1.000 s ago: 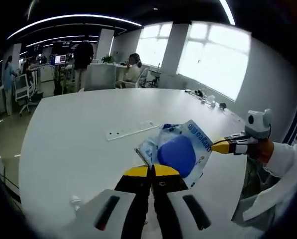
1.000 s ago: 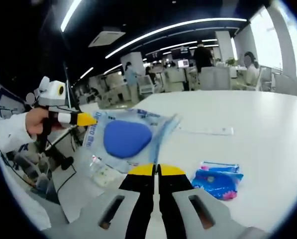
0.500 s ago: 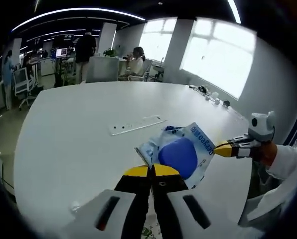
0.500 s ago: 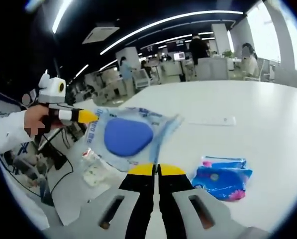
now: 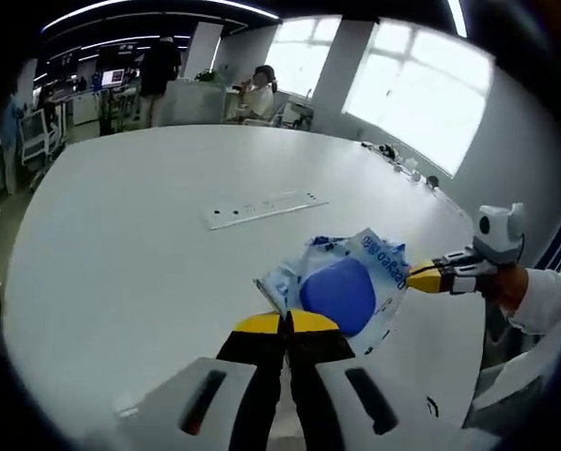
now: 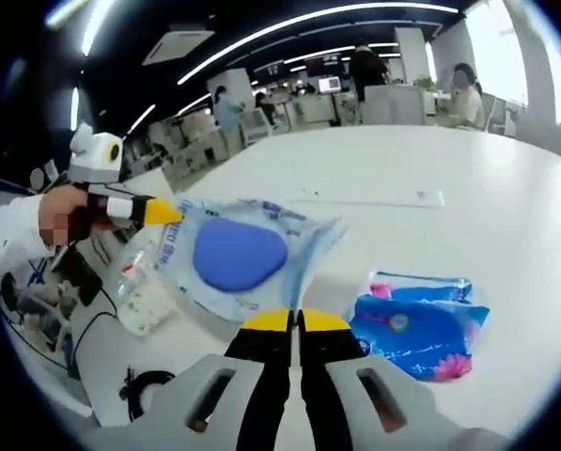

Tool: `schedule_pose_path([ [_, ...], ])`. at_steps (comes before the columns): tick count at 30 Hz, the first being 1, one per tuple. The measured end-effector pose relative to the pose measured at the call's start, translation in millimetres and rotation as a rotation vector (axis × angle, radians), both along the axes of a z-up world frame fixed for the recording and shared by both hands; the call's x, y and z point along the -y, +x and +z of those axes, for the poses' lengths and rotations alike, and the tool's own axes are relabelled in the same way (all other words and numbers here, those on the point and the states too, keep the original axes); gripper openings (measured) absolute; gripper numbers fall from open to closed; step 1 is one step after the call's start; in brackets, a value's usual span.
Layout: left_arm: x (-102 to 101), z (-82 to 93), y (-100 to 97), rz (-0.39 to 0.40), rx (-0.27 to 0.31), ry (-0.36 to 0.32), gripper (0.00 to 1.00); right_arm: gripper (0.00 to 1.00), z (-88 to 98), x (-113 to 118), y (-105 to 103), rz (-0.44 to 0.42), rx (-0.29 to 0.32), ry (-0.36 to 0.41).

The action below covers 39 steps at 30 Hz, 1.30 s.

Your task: Arrange the tabletop items into an orderly group along one side of the table until the central work area is clear of visible clutter.

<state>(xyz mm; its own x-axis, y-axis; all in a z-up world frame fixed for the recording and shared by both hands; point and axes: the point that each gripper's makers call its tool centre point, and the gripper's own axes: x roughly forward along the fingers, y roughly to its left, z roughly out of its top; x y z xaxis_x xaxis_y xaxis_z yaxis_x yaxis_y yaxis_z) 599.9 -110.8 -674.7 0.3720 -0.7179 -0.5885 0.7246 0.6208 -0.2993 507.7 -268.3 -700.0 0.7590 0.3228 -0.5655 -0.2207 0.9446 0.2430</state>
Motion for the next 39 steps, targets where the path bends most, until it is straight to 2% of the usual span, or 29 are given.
schedule_pose_path([
  [8, 2.8, -18.2, 7.3, -0.014, -0.025, 0.027, 0.0, 0.0, -16.6, -0.4, 6.4, 0.003, -0.027, -0.012],
  [19, 3.9, -42.1, 5.3, -0.017, -0.071, 0.036, 0.0, 0.0, -33.4, 2.5, 3.5, -0.002, -0.064, -0.022],
  [39, -3.2, -66.2, 4.3, 0.005, -0.122, 0.048, 0.0, 0.0, -42.5, 1.2, 2.7, -0.004, -0.085, -0.024],
])
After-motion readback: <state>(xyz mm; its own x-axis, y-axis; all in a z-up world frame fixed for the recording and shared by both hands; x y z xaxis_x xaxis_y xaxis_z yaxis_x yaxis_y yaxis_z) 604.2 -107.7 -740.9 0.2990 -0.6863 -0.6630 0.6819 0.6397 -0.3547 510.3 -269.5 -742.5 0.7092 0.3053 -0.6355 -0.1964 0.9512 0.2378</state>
